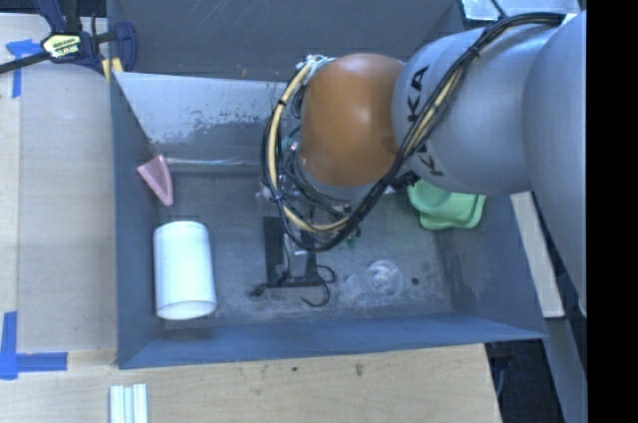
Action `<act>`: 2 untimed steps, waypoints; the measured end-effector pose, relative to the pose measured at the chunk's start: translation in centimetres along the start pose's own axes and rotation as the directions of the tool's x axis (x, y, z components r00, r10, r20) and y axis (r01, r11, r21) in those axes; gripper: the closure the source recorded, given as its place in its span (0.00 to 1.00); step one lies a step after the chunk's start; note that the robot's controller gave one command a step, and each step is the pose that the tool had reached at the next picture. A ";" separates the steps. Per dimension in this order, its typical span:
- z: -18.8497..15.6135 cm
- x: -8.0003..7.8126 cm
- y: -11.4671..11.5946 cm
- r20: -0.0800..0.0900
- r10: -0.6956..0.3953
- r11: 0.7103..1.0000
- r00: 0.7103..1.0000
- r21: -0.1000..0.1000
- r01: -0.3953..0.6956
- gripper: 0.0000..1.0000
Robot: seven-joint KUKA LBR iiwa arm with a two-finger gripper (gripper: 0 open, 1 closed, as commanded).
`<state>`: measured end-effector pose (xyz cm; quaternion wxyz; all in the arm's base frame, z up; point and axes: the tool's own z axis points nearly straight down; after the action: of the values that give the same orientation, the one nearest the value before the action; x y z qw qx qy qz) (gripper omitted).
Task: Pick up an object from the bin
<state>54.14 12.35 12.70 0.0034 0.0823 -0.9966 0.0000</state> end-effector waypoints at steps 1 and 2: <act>2.5 0.7 -4.3 0.011 -0.077 0.997 0.997 0.001 0.077 0.00; 4.3 1.1 -7.6 0.007 -0.162 0.987 0.987 0.002 0.162 0.00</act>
Offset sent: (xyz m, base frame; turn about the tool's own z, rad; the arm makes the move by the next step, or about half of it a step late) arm 0.0029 -0.0945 -0.0529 -0.2334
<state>54.27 4.69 8.43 0.0000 0.1632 -0.9866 0.0002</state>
